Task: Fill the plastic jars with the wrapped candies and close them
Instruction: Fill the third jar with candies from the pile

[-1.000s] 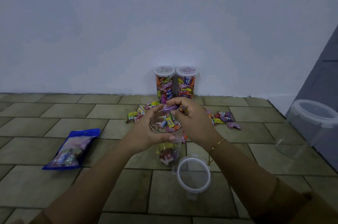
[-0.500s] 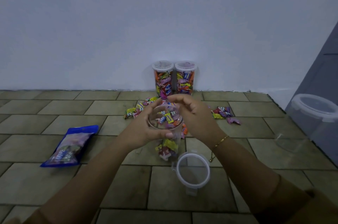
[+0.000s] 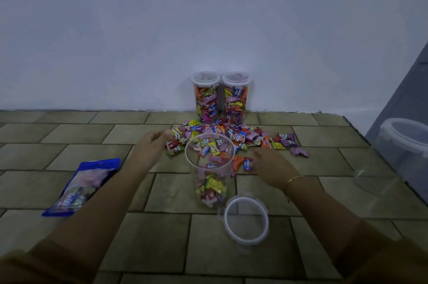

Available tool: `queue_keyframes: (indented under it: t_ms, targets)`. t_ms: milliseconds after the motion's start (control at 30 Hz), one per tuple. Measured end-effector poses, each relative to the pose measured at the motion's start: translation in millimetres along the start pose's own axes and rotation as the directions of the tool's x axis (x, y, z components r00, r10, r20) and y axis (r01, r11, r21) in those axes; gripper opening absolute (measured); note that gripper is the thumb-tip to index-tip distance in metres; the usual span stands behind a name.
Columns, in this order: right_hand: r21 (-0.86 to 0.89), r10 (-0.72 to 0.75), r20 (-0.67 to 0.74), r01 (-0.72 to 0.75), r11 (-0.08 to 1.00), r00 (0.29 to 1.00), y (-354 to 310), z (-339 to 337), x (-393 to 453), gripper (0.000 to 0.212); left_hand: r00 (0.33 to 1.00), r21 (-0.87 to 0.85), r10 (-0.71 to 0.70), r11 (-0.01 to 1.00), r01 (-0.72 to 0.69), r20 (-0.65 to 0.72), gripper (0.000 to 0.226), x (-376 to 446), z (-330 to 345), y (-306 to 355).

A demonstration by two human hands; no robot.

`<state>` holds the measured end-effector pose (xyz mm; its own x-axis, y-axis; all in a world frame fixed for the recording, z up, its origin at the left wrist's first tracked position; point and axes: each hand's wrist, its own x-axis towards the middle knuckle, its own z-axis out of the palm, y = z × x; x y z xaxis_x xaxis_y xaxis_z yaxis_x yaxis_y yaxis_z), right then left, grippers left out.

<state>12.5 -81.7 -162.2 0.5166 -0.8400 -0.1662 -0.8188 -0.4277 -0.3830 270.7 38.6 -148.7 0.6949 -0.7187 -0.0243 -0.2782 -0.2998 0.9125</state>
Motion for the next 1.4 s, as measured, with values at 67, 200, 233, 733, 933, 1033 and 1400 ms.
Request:
queue_keyframes:
  t_ms: [67,200,233,733,933,1033,1400]
  targets:
    - [-0.013,0.025,0.024,-0.025,1.0,0.999,-2.1,10.4,7.5,0.049,0.999,0.063,-0.033,0.997,0.034,-0.009,0.043,17.0,8.8,-10.1]
    - [0.037,0.011,-0.023,-0.01,0.999,1.0,-14.0,24.5,14.4,0.063,1.0,0.251,-0.002,0.968,-0.002,0.014,0.061,43.5,24.3,-27.6]
    - [0.002,-0.002,-0.042,0.002,1.0,0.999,-16.0,27.1,16.5,0.063,1.0,0.328,0.008,0.944,-0.014,0.019,0.067,49.0,27.4,-30.0]
    - [-0.108,-0.047,-0.071,0.039,0.993,0.996,2.7,31.8,30.4,0.027,0.976,0.585,0.136,0.783,-0.211,0.171,0.052,43.7,32.5,-51.9]
    - [-0.113,-0.089,-0.096,0.078,0.991,0.991,3.4,26.2,19.3,0.031,0.977,0.556,0.196,0.805,-0.207,0.079,0.05,30.5,30.5,-52.4]
    - [-0.071,-0.066,-0.109,0.058,0.996,0.992,5.8,25.4,16.2,0.027,0.975,0.528,0.221,0.824,-0.205,0.034,0.046,23.7,29.7,-49.4]
    - [0.174,-0.05,-0.318,0.11,0.979,0.947,1.1,3.1,-1.0,0.018,0.999,0.45,-0.02,0.893,0.002,0.036,0.037,15.5,14.6,-31.1]
